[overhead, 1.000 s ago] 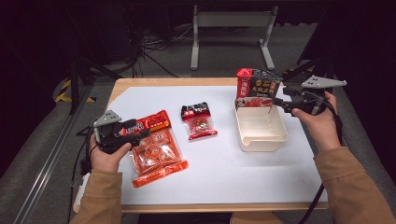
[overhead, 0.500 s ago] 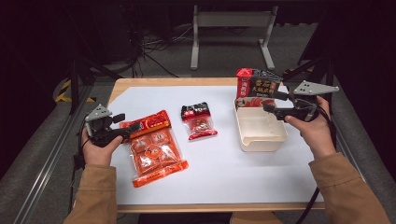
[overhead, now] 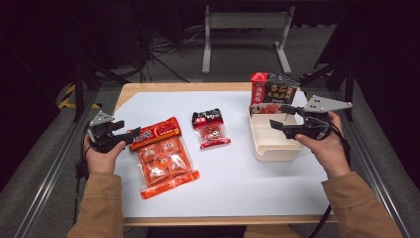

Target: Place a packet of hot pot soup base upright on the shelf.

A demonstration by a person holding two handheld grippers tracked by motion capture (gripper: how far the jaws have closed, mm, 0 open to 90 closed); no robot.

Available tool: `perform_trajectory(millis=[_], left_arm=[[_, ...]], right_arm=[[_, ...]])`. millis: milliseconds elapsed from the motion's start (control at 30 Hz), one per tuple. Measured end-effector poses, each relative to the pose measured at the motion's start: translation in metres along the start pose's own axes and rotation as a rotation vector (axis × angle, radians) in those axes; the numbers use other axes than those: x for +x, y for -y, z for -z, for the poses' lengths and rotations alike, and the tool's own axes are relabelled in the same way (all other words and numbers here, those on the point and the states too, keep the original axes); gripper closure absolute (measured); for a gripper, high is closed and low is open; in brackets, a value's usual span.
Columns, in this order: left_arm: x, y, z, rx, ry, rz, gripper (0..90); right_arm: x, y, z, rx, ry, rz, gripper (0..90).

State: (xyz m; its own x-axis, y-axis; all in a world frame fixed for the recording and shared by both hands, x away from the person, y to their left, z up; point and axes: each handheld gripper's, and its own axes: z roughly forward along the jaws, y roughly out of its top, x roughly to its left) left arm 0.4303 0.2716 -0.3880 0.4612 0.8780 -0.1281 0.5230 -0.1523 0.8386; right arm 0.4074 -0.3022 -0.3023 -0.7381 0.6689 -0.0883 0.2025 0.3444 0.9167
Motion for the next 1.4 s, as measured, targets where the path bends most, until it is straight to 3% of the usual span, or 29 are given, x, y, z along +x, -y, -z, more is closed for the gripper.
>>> perform_trajectory(millis=[100,633,867,967,1200,1400], left_arm=[[0.004,0.003,-0.002,0.008,-0.009,0.004,26.5],[0.025,0.02,-0.028,0.11,-0.045,0.108,26.3],[0.031,0.025,-0.038,0.153,-0.014,0.16,26.9],[0.034,0.027,-0.041,0.175,-0.019,0.184,27.4],[0.039,0.031,-0.045,0.202,-0.008,0.199,27.2],[0.043,0.035,-0.048,0.208,0.04,0.254,28.3]], right_arm=[[0.004,0.001,-0.001,-0.001,-0.008,0.002,32.4],[0.013,0.009,-0.006,0.019,-0.028,0.014,32.2],[0.018,0.011,-0.006,0.032,-0.026,0.021,32.0],[0.02,0.015,-0.007,0.039,-0.034,0.018,31.7],[0.022,0.02,-0.01,0.048,-0.047,0.013,31.3],[0.022,0.022,-0.012,0.049,-0.05,0.009,30.9]])
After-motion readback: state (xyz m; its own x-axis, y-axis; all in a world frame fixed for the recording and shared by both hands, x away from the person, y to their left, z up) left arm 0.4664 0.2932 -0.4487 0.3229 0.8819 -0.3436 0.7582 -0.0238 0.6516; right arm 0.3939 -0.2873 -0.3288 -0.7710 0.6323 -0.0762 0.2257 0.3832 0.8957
